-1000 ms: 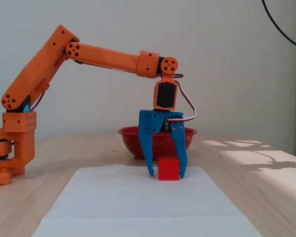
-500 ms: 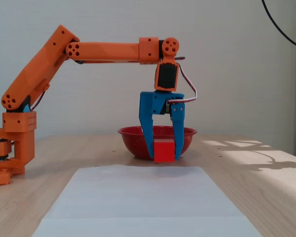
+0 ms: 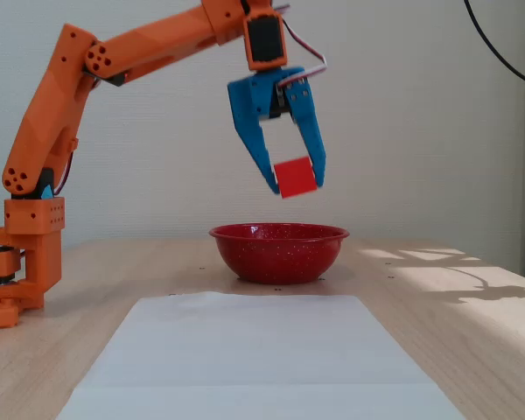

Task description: Grasp the red cube and put it in the red bowl

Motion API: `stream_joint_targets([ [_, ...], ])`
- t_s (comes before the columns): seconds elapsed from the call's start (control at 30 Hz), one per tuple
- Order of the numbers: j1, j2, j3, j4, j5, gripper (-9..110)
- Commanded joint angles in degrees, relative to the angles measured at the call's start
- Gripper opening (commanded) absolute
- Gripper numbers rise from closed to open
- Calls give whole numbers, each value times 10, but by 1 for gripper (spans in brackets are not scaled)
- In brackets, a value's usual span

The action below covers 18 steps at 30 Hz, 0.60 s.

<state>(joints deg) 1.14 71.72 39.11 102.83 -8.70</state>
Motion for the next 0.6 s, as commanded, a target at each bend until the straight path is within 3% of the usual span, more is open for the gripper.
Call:
stream_joint_targets([
  [0.0, 49, 111, -44, 72, -20, 0],
  [0.23, 146, 149, -36, 40, -52, 0],
  [0.57, 272, 142, -1, -117, -89, 0],
])
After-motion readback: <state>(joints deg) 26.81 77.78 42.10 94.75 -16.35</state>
